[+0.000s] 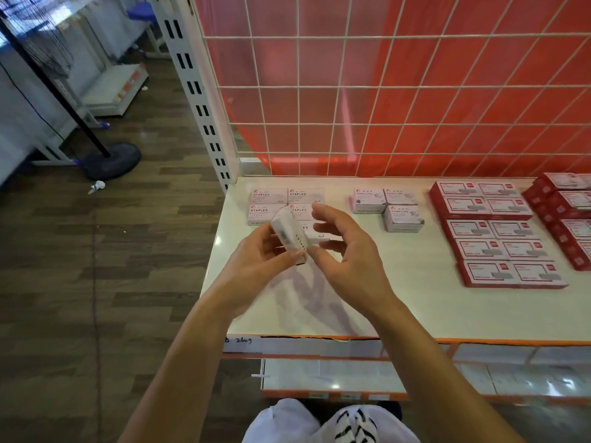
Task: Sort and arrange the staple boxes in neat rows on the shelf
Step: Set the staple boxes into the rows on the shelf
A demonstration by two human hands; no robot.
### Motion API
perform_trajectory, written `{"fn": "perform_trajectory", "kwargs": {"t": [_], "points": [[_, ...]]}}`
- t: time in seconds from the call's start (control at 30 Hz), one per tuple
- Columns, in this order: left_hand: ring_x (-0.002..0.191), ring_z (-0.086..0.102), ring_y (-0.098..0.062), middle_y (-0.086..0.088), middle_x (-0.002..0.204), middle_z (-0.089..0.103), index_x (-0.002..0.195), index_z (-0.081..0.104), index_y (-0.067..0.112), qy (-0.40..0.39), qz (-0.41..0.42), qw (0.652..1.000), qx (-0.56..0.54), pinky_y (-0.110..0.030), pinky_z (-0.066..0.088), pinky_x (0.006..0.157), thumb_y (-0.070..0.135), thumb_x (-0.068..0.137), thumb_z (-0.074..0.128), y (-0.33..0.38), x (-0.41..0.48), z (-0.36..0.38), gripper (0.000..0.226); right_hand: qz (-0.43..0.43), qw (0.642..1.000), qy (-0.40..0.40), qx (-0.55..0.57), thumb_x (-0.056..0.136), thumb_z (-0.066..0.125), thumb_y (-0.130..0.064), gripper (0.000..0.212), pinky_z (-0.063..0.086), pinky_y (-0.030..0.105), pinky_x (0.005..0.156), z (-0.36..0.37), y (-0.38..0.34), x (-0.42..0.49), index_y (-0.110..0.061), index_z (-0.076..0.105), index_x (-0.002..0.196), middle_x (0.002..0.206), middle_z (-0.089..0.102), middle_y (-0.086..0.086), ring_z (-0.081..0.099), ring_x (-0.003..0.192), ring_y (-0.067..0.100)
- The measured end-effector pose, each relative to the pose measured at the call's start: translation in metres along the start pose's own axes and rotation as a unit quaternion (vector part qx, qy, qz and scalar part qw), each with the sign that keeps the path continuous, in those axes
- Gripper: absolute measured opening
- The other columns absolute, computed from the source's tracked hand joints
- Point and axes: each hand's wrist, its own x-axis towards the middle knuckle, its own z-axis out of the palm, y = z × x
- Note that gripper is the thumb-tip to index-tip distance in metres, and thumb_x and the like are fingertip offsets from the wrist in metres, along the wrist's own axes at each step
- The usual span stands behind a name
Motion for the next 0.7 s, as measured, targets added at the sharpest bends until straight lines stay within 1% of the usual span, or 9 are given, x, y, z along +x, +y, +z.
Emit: {"fn": "perform_trajectory", "kwargs": {"t": [0.07,0.13,0.23,0.3,0.37,0.43,0.53,0.6,0.7], "points": [[0.112,0.062,-0.017,0.0,0.119,0.067,0.125,0.053,0.022,-0.012,0.004,0.999,-0.034,-0.033,0.051,0.093,0.018,0.075,0.079,-0.001,0.0,-0.001,0.057,0.013,0.999,-0.027,-0.012,0.083,0.07,-0.017,0.058,0.049,0.011,0.084,0.0,0.003,-0.003,-0.026,0.045,0.135,0.132,0.051,-0.011,0.052,0.11,0.001],[0.114,0.061,-0.021,-0.003,0.118,0.067,0.123,0.054,0.021,-0.022,0.011,0.998,-0.059,-0.034,0.051,0.093,0.016,0.075,0.072,-0.002,-0.001,0.0,0.051,0.02,0.999,-0.036,-0.02,0.082,0.072,-0.022,0.058,0.05,0.011,0.082,0.0,0.006,-0.006,-0.028,0.045,0.134,0.126,0.051,-0.015,0.053,0.106,-0.001],[0.114,0.062,-0.022,-0.003,0.117,0.068,0.12,0.056,0.018,-0.034,0.014,0.996,-0.079,-0.031,0.052,0.09,0.011,0.078,0.069,-0.004,-0.001,0.003,0.045,0.017,0.999,-0.011,-0.026,0.082,0.072,-0.021,0.052,0.053,0.019,0.084,0.001,0.01,-0.009,-0.025,0.052,0.13,0.121,0.055,-0.012,0.056,0.103,0.002],[0.114,0.062,-0.021,-0.005,0.116,0.068,0.12,0.056,0.015,-0.032,0.014,0.996,-0.083,-0.029,0.053,0.089,0.011,0.078,0.072,-0.005,-0.001,0.006,0.045,0.015,0.999,0.001,-0.045,0.083,0.071,-0.02,0.049,0.052,0.016,0.082,0.0,0.011,-0.01,-0.023,0.054,0.129,0.118,0.055,-0.012,0.056,0.1,0.002],[0.114,0.061,-0.022,-0.007,0.116,0.068,0.122,0.056,0.012,-0.022,0.014,0.996,-0.086,-0.03,0.053,0.09,0.014,0.074,0.069,-0.005,0.0,0.007,0.049,0.01,0.999,0.013,-0.048,0.083,0.071,-0.018,0.047,0.05,0.011,0.079,-0.001,0.012,-0.01,-0.021,0.056,0.127,0.117,0.057,-0.01,0.057,0.095,-0.001],[0.114,0.062,-0.023,-0.009,0.117,0.067,0.124,0.055,0.011,-0.011,0.009,0.996,-0.093,-0.031,0.053,0.089,0.014,0.073,0.068,-0.005,0.001,0.008,0.053,0.011,0.999,0.025,-0.041,0.082,0.073,-0.018,0.046,0.05,0.009,0.076,-0.002,0.012,-0.01,-0.021,0.057,0.125,0.116,0.058,-0.009,0.058,0.092,-0.002],[0.111,0.063,-0.022,-0.009,0.116,0.068,0.127,0.051,0.012,0.0,-0.003,0.995,-0.104,-0.03,0.054,0.088,0.006,0.083,0.062,-0.003,0.002,0.01,0.046,0.022,0.998,0.054,-0.026,0.079,0.075,-0.019,0.045,0.05,0.008,0.071,-0.002,0.013,-0.011,-0.02,0.058,0.121,0.11,0.056,-0.013,0.059,0.088,0.0],[0.107,0.066,-0.021,-0.008,0.112,0.07,0.129,0.049,0.01,0.014,-0.014,0.994,-0.11,-0.026,0.055,0.084,0.002,0.089,0.058,-0.003,0.003,0.014,0.042,0.023,0.997,0.077,-0.02,0.078,0.076,-0.017,0.043,0.049,0.008,0.072,0.001,0.014,-0.011,-0.02,0.058,0.117,0.11,0.059,-0.008,0.059,0.086,0.002],[0.101,0.068,-0.022,-0.009,0.109,0.071,0.131,0.047,0.009,0.027,-0.032,0.995,-0.088,-0.03,0.056,0.086,0.007,0.091,0.06,-0.002,0.003,0.022,0.042,0.019,0.994,0.107,-0.017,0.078,0.076,-0.017,0.038,0.049,0.01,0.073,0.006,0.016,-0.012,-0.022,0.057,0.111,0.105,0.058,-0.004,0.059,0.085,0.007]]}}
